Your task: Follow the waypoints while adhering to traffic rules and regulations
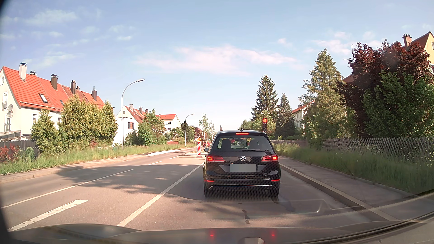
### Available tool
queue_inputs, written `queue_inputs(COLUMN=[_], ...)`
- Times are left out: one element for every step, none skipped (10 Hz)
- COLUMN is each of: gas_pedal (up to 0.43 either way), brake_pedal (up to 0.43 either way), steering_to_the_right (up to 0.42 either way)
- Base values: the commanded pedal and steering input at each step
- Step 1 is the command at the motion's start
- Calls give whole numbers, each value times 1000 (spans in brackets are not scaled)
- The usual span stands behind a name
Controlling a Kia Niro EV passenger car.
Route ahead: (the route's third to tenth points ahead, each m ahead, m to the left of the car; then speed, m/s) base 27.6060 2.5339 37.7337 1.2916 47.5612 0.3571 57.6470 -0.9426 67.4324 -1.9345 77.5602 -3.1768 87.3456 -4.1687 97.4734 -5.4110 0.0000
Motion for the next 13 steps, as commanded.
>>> queue_inputs(gas_pedal=[0, 0, 0, 0, 0, 0, 0, 0, 0, 0, 0, 0, 0], brake_pedal=[238, 238, 238, 238, 238, 238, 238, 238, 238, 238, 238, 238, 238], steering_to_the_right=[-21, -21, -21, -21, -21, -21, -21, -21, -21, -21, -21, -21, -20])
